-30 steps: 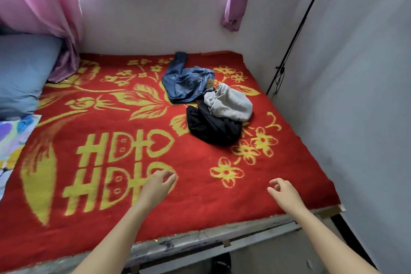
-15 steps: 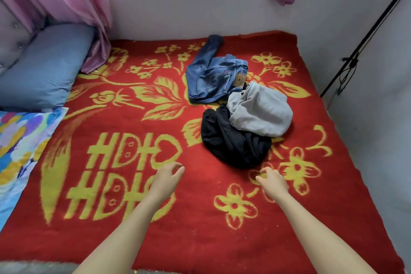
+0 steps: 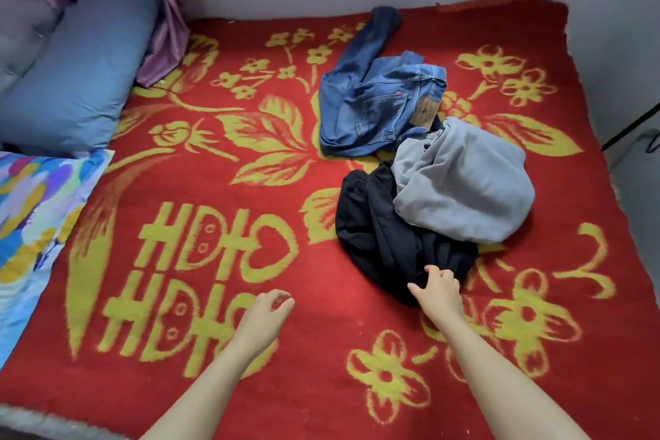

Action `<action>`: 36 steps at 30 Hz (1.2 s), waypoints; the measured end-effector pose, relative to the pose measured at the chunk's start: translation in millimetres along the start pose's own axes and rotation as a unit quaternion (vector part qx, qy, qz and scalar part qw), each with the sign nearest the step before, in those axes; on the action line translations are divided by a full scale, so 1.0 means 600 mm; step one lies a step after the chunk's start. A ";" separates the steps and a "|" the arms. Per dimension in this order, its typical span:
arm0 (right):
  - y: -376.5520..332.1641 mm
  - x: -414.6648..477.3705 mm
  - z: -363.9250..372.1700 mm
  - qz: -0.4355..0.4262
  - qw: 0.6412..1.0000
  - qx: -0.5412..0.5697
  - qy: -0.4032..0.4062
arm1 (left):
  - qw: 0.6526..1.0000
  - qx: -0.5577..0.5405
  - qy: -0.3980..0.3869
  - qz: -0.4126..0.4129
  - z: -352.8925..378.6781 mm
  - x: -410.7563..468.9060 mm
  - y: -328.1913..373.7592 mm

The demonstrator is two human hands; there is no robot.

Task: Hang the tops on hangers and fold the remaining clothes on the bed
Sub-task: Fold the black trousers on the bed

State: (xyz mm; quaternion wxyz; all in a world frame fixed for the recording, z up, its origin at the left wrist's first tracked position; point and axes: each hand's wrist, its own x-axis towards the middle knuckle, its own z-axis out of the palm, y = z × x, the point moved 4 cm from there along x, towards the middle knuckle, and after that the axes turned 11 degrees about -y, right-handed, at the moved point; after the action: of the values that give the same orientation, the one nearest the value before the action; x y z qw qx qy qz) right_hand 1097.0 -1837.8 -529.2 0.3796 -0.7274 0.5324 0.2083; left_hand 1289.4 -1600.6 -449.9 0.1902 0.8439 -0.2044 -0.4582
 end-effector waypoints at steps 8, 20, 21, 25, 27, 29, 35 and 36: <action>-0.067 0.097 0.037 0.023 0.999 -0.025 -0.002 | 0.999 -0.027 0.013 -0.045 0.000 0.042 -0.052; -0.060 0.085 0.033 0.000 0.994 -0.080 0.077 | 0.996 -0.046 0.007 -0.078 -0.002 0.024 -0.115; -0.056 0.072 0.034 0.001 0.994 -0.080 0.075 | 0.996 -0.052 0.006 -0.076 0.000 0.022 -0.116; -0.063 0.001 0.035 0.005 0.995 -0.056 0.078 | 0.997 -0.053 -0.019 -0.060 0.011 0.000 -0.107; -0.078 -0.038 0.034 0.004 0.996 -0.036 0.087 | 0.997 -0.054 -0.033 -0.039 0.019 -0.012 -0.098; -0.096 -0.078 0.032 -0.001 0.995 -0.020 0.098 | 0.998 -0.050 -0.044 -0.017 0.022 -0.028 -0.091; -0.156 -0.222 0.027 -0.033 0.992 -0.017 0.123 | 0.992 -0.101 -0.069 0.038 -0.005 -0.054 -0.112; -0.174 -0.249 0.030 -0.049 0.990 -0.009 0.132 | 0.989 -0.121 -0.076 0.040 -0.015 -0.061 -0.119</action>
State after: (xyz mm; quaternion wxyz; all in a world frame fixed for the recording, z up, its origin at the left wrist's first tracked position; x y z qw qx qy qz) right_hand 1144.3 -1716.9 -400.2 0.3094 -0.7770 0.5396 0.0964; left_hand 1291.3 -1520.5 -456.2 0.2928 0.7685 -0.1955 -0.5344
